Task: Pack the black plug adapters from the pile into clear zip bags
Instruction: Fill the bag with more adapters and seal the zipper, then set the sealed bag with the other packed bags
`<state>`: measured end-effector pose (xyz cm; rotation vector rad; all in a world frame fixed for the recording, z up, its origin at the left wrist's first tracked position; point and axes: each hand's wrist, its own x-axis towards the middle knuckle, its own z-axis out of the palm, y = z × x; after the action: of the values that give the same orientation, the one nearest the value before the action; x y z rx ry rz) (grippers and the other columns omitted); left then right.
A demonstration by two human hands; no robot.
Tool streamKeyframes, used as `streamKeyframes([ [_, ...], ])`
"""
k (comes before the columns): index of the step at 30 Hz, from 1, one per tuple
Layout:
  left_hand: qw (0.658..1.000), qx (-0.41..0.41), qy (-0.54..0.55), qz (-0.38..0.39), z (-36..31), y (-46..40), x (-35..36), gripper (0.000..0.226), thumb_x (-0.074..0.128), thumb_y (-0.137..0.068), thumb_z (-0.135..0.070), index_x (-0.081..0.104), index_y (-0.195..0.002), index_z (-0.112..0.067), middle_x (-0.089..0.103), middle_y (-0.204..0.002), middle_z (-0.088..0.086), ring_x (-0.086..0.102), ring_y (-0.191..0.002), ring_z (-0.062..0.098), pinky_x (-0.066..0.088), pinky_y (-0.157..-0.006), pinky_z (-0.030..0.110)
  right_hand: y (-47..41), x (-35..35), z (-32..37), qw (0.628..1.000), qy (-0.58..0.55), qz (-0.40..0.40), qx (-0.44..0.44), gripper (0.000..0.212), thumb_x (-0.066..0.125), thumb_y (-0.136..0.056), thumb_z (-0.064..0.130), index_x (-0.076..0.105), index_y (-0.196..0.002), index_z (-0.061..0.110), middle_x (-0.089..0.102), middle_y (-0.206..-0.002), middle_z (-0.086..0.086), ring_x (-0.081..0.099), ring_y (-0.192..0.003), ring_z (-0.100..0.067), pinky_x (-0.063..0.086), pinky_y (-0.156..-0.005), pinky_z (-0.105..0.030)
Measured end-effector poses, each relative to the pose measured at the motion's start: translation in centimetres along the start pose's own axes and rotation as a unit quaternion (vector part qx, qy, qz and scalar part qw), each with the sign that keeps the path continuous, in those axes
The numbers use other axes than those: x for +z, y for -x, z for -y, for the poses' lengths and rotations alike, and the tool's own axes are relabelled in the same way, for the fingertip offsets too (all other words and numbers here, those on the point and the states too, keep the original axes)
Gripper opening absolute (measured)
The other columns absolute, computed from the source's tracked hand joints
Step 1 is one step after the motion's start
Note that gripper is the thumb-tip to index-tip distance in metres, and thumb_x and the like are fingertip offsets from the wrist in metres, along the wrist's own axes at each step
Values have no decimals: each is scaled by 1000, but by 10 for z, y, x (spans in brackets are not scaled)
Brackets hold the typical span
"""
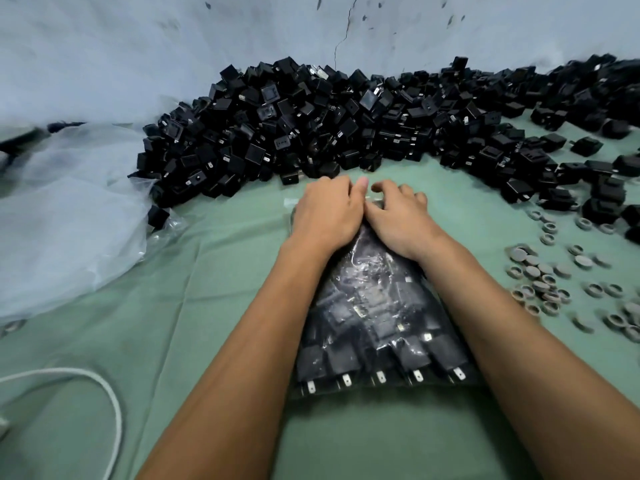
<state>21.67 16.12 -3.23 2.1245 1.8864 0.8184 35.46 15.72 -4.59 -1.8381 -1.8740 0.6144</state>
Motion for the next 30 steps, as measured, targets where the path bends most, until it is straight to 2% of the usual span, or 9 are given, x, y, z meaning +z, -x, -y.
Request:
streamKeyframes([
  [5, 997, -32, 20, -70, -6, 17, -14, 30, 52, -102, -43, 64, -104, -16, 59, -112, 6, 55, -108, 27, 44, -91, 39, 13, -7, -3, 994, 6, -92, 63, 86, 42, -94, 76, 39, -148, 8, 39, -147, -21, 38, -137, -40, 36, -112, -49],
  [9, 986, -145, 23, -73, 3, 50, -28, 35, 56, -100, -43, 55, -120, -13, 50, -124, 11, 49, -116, 31, 40, -93, 37, 47, -27, -19, 994, 99, 13, 49, 100, 15, -82, 92, 68, -84, 8, 68, -92, -14, 66, -85, -29, 48, -72, -34],
  [11, 977, -210, 25, -28, 9, 67, -34, 48, 55, -99, -48, 48, -128, -10, 54, -128, 16, 54, -117, 36, 42, -89, 41, 66, -36, -20, 992, 97, 73, 36, 100, 9, -73, 94, 66, -72, 12, 66, -78, -8, 65, -74, -23, 48, -73, -32],
  [14, 965, -253, 54, 33, 12, 89, -39, 61, 56, -96, -54, 46, -133, -6, 62, -128, 14, 60, -115, 36, 39, -81, 36, 84, -38, -12, 992, 42, 111, 44, 93, 24, -73, 96, 68, -83, 15, 70, -85, -5, 68, -82, -23, 55, -87, -39],
  [18, 926, -316, 208, 3, 13, 110, -50, 63, 66, -88, -55, 50, -129, -10, 63, -123, 8, 60, -105, 28, 47, -84, 35, 107, -36, 16, 982, -134, 91, 97, 84, 75, -68, 79, 49, -112, 14, 68, -99, -5, 72, -83, -22, 58, -64, -37],
  [20, 904, -333, 269, -24, 12, 118, -57, 57, 68, -84, -53, 53, -121, -13, 63, -115, 4, 61, -101, 25, 52, -87, 39, 116, -34, 33, 984, -150, 68, 72, 70, 86, -69, 62, 47, -107, 17, 68, -97, -5, 71, -77, -18, 53, -55, -32],
  [22, 896, -334, 287, -56, 17, 123, -73, 50, 69, -84, -52, 53, -114, -16, 62, -106, -1, 61, -94, 20, 51, -80, 36, 118, -27, 52, 978, -200, 40, 39, 57, 91, -71, 44, 54, -105, 18, 72, -95, -7, 73, -72, -21, 56, -56, -33],
  [25, 910, -305, 254, -116, 28, 124, -119, 37, 70, -86, -47, 51, -105, -22, 63, -103, -2, 61, -94, 20, 50, -81, 36, 121, -19, 93, 939, -341, 42, 26, 71, 93, -65, 33, 58, -123, 12, 74, -101, -11, 77, -70, -23, 62, -55, -34],
  [30, 930, -299, 93, -190, 60, 131, -223, 49, 59, -91, -40, 45, -129, -12, 63, -122, 13, 61, -108, 35, 43, -75, 38, 123, 18, 191, 849, -522, 77, -42, 64, 88, -63, 33, 66, -116, 5, 80, -89, -9, 78, -71, -21, 60, -54, -30],
])
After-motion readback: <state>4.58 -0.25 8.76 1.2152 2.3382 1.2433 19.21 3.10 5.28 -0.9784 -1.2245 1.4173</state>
